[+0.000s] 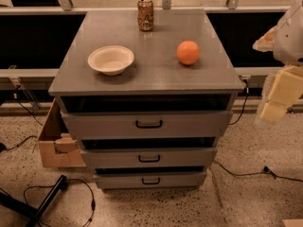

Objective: Open middle drawer

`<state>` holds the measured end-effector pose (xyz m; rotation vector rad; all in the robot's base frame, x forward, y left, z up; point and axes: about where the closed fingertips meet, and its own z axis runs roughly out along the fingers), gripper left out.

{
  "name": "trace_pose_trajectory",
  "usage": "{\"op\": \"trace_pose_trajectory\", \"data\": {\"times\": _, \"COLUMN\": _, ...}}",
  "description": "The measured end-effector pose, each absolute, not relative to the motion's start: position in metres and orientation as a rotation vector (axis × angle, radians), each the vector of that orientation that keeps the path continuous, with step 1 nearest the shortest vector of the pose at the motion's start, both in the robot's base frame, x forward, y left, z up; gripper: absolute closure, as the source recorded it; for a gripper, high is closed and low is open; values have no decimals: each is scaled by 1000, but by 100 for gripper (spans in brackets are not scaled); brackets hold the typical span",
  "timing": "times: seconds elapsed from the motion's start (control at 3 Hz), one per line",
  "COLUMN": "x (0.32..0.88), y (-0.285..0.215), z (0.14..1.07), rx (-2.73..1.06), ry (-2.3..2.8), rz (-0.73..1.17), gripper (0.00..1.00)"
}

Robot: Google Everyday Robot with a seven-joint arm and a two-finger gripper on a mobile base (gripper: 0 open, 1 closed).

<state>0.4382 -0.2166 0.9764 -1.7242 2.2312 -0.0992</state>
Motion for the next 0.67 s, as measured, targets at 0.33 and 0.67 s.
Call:
{"op": "trace_pose_trajectory", "data": {"times": 0.33, "x": 439, "y": -216, "z": 978, "rx": -1721, "ry": 2230, "rz": -105, "gripper": 0}}
{"op": "trace_pose_trajectory", "data": {"times": 0.67, "x": 437, "y": -224, "z": 952, "rx": -1709, "ry": 2299, "rz": -158, "gripper": 0}}
